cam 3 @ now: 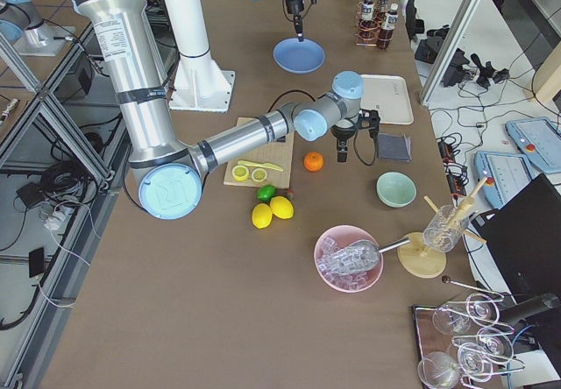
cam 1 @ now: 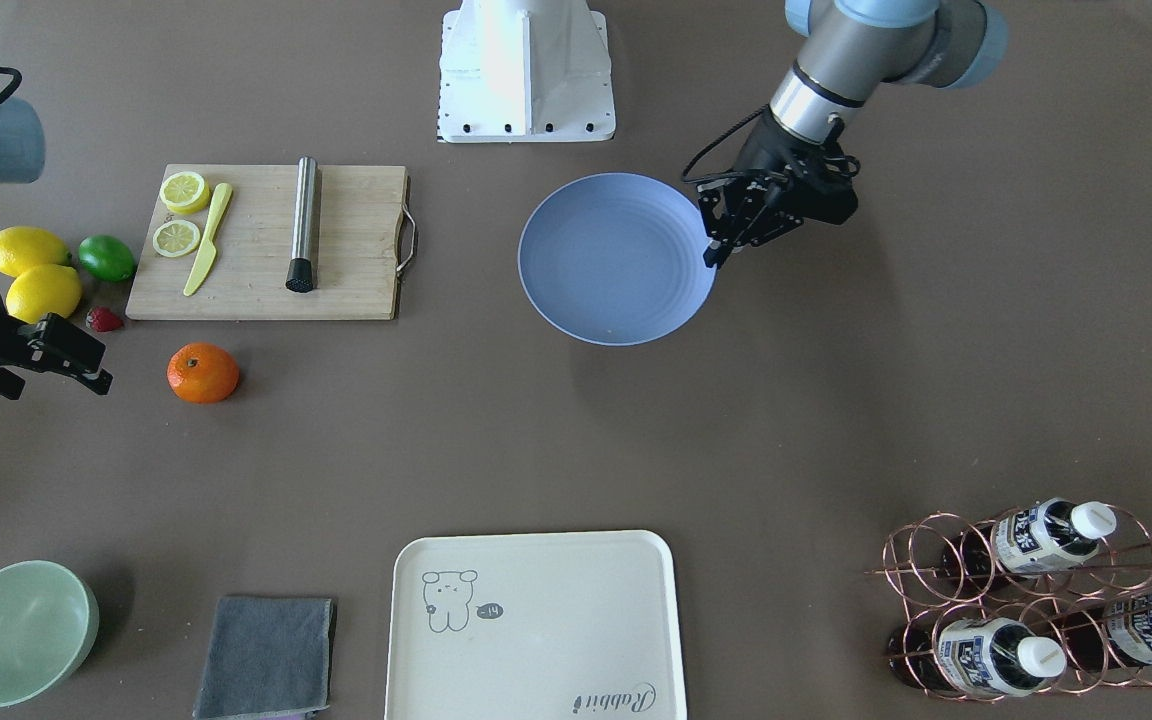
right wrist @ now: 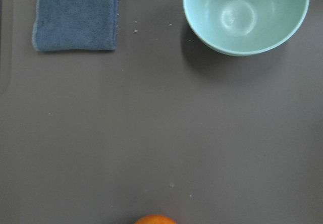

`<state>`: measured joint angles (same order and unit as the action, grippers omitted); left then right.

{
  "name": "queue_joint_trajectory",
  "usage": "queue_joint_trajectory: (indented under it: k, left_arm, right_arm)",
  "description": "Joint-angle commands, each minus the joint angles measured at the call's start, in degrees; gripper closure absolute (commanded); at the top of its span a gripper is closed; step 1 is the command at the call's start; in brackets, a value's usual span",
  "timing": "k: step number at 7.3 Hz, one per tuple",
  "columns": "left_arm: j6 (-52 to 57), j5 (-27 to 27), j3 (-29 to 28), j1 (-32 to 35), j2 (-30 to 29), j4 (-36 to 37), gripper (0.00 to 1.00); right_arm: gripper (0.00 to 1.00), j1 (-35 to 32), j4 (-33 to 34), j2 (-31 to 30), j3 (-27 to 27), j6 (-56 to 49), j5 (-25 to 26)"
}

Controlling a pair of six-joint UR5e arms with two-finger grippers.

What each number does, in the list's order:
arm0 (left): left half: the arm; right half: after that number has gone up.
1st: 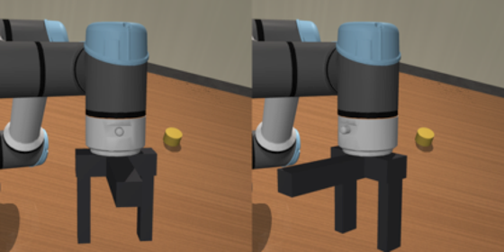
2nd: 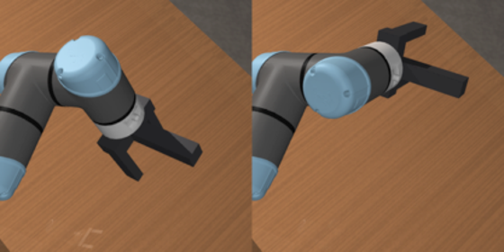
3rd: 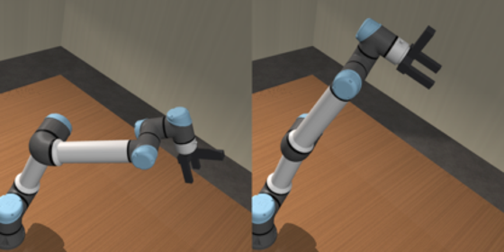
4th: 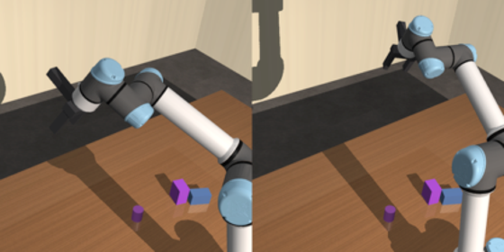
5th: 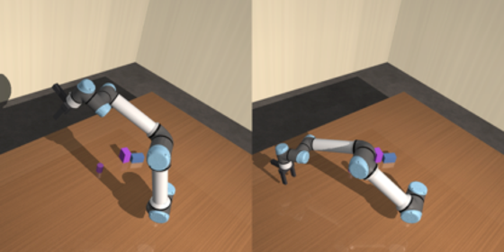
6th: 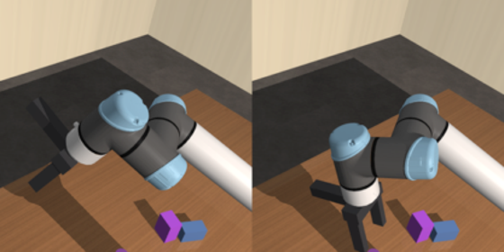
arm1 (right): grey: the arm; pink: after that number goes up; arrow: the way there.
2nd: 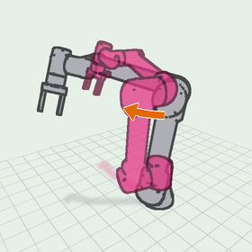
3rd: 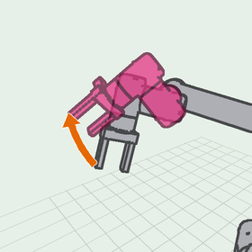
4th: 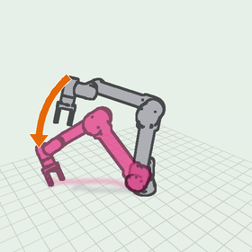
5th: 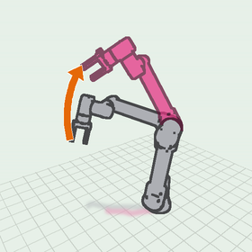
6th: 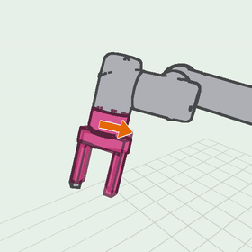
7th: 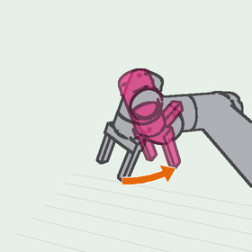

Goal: Pick orange to plate
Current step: 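Lower the right gripper over the orange and close on it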

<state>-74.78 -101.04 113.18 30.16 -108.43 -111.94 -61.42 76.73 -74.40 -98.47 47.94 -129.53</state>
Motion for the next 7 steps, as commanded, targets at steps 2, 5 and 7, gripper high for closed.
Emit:
queue_joint_trajectory:
  k: [2,5,7]
  left_arm:
    - [-7.47,10.76,-6.53,-10.37,-8.45,3.22,1.0]
    - [-7.48,11.21,-8.5,-10.21,-8.2,2.6,1.0]
    - [-7.57,11.21,-8.5,-10.04,-8.38,2.6,1.0]
  right_arm:
    - [0.0,6.65,-0.09,2.41,-0.23,6.47,4.1]
    - [0.0,8.86,-0.09,1.19,-0.15,6.56,5.51]
    - [0.0,11.23,0.0,1.1,0.46,6.12,8.84]
